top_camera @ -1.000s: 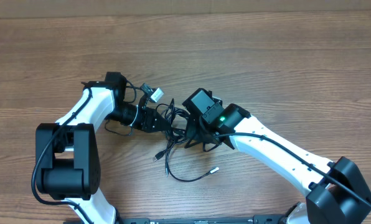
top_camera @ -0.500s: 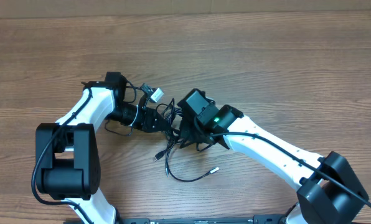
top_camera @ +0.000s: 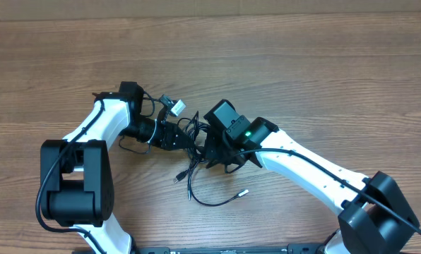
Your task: Untangle cables
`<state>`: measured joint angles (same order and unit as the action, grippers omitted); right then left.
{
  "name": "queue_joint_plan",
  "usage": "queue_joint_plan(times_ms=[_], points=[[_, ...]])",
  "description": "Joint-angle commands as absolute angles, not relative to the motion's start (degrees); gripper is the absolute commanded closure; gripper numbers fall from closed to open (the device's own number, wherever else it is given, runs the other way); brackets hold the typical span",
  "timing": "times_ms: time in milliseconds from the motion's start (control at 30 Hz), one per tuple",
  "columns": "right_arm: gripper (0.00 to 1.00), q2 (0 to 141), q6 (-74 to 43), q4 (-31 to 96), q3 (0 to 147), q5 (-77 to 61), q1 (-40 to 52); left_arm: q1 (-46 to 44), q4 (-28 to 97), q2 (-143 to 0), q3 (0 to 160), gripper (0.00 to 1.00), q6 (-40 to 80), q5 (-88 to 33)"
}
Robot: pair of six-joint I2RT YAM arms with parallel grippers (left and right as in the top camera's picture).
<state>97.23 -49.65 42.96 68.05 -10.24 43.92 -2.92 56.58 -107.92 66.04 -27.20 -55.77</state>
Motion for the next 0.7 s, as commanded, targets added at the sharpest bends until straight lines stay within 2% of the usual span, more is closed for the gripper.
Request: queue_joint_plan(times_ms=[0,333,500,667], points=[[0.96,95.37,-49.50,42.94,67.83,-9.17,44.95,-3.38,56.55,-108.09,66.59,0.96,-28.29,-58.08],[0.96,98.67,-49.91,40.93,67.81,-6.46,44.99,-3.38,56.55,-108.09,66.59,0.96,-28.29,-58.08],[0.96,99.57,-49.80,34.57,67.83,-0.69,44.99,-3.38,56.55,-108.09,66.59,0.96,-28.27,-58.06],[0.96,94.67,-47.03,35.53,69.19,-3.38,44.10,-3.38,56.55,-108.09,66.59,0.96,-28.29,-58.08]])
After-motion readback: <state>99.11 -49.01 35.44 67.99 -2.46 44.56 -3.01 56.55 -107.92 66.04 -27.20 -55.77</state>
